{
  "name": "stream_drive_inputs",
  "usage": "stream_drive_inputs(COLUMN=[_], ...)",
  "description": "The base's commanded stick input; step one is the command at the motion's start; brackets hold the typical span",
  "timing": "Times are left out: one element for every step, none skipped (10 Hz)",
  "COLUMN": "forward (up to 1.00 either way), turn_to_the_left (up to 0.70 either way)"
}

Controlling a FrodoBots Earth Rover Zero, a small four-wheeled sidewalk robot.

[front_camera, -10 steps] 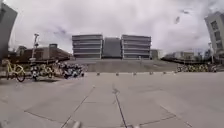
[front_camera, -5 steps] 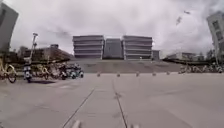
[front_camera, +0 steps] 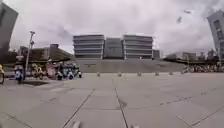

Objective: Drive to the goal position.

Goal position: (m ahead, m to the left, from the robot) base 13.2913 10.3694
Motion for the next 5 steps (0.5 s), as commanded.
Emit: stream_drive_inputs(forward=[1.0, 1.0, 1.0, 1.0, 1.0], turn_to_the_left=[0.0, 0.0, -0.07, -0.16, -0.03])
